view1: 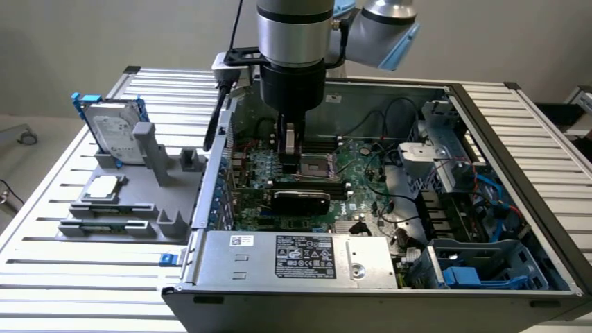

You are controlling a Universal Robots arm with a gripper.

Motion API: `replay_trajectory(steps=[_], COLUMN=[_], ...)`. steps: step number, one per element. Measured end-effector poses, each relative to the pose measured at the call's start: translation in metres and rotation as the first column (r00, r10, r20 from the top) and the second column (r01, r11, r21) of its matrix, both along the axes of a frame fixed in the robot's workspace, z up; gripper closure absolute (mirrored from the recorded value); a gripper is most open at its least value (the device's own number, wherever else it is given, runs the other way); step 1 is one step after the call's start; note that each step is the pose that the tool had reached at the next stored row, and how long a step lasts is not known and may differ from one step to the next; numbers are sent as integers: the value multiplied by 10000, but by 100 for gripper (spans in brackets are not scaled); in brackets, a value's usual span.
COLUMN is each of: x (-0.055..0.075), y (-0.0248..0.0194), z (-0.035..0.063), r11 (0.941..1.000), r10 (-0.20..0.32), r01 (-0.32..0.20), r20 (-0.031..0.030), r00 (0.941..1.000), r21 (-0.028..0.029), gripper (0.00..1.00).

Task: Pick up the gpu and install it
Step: 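Insert the gpu into the slot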

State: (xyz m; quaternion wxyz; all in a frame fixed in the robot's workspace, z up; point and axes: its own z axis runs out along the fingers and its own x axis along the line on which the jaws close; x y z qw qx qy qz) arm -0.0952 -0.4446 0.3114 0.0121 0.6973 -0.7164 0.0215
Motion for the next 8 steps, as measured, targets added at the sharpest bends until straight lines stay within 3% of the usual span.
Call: replay_trajectory(steps=[8], x=[0], y=[0], z=[0], r11=[10000], r10=[0], r01=[0], r20=[0], r00=[10000], r21=[11], gripper=[89])
